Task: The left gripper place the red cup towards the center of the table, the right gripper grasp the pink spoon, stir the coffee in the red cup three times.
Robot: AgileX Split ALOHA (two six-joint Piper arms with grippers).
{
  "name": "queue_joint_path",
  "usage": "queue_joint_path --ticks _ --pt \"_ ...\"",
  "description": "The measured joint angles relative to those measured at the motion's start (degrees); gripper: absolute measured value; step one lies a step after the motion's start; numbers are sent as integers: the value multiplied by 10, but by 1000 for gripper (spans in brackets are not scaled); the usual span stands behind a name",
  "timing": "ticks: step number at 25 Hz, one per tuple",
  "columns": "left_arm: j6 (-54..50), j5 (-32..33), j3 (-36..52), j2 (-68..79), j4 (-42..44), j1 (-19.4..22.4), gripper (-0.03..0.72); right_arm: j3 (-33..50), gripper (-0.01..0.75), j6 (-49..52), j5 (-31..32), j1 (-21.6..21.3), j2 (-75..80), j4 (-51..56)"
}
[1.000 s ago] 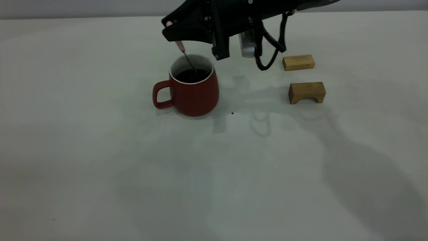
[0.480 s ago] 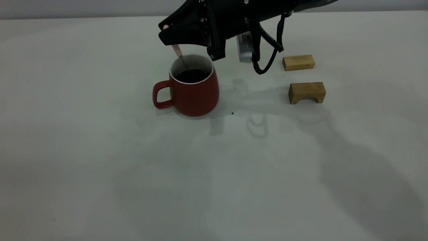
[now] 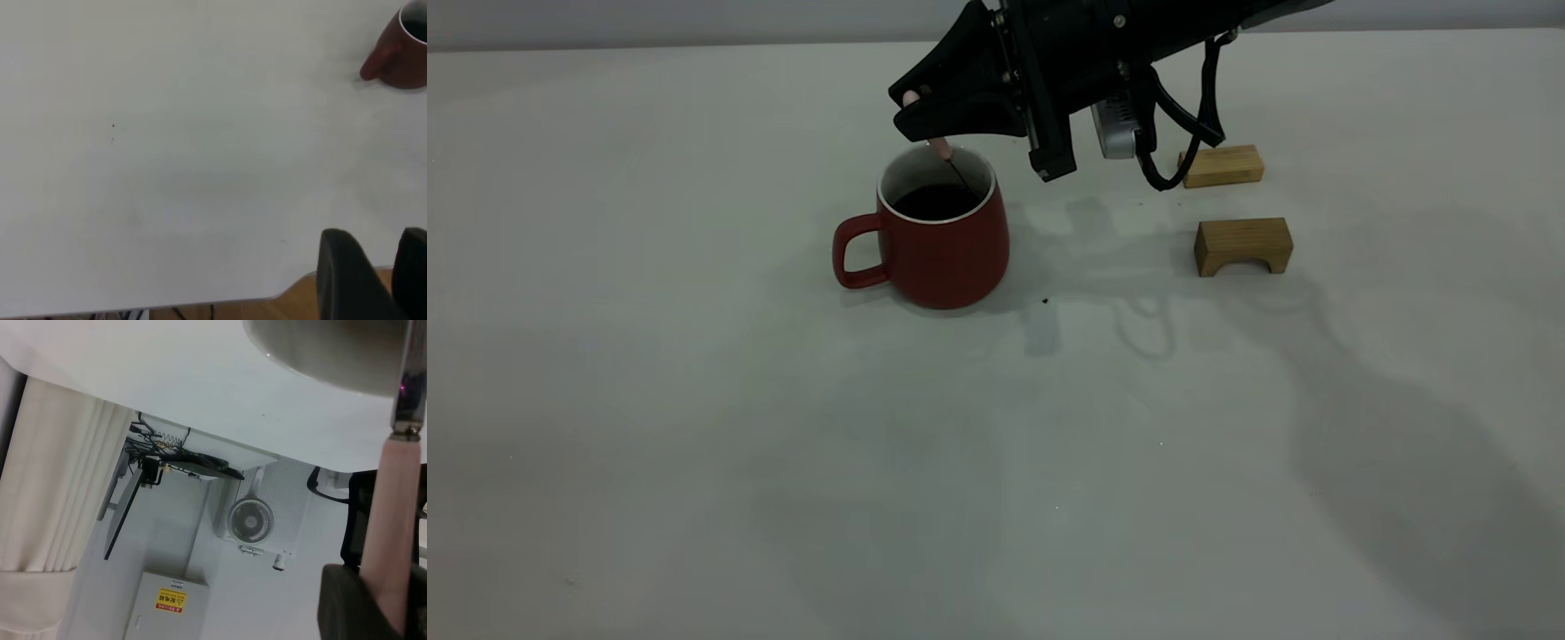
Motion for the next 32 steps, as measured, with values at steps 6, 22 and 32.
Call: queue_joint_path --ticks 6,22,32 --pt "0 0 0 0 0 0 247 0 292 0 13 0 0 0" --pt "0 0 0 0 0 0 247 0 534 0 92 -12 -293 -410" --pt "0 0 0 0 0 0 247 35 366 -79 148 -12 -572 -672"
